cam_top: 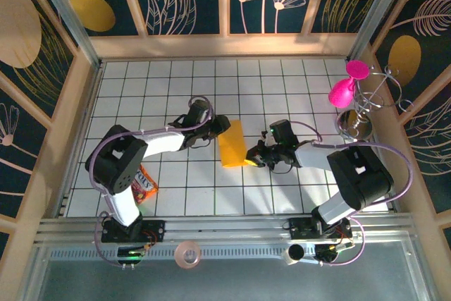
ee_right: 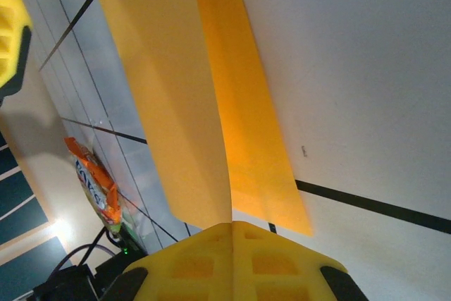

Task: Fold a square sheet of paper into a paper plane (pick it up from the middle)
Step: Fold the triangle a second time at the center of the table.

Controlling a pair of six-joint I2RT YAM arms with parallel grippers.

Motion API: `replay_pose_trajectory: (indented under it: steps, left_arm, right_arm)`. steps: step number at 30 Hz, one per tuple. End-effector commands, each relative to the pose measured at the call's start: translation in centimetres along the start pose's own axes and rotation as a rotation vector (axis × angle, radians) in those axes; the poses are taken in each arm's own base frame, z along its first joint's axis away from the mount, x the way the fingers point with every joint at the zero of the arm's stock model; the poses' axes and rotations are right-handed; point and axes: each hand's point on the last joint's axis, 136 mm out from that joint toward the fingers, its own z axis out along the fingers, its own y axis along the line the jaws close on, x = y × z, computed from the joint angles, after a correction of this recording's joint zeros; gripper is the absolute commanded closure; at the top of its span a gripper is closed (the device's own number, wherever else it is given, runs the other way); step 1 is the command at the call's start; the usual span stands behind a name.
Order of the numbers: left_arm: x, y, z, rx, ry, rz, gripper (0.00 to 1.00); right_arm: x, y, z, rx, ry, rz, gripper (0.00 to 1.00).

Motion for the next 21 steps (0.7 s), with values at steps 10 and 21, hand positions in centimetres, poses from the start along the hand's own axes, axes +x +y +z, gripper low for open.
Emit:
replay_pose_trajectory:
  steps: [10,21]
  left_arm:
    - [0.9,3.6,2.7,-0.108,0.076,0.035,0.69]
    - [1.7,4.5,2.8,-0.117,0.099,0.041,0.78]
  right_arm:
    - [-1.1,2.8,0.3,0.029,-0.006,-0.121,1.00]
    - [-2.8,6.9,2.4,-0.075,0.007,-0.181,1.00]
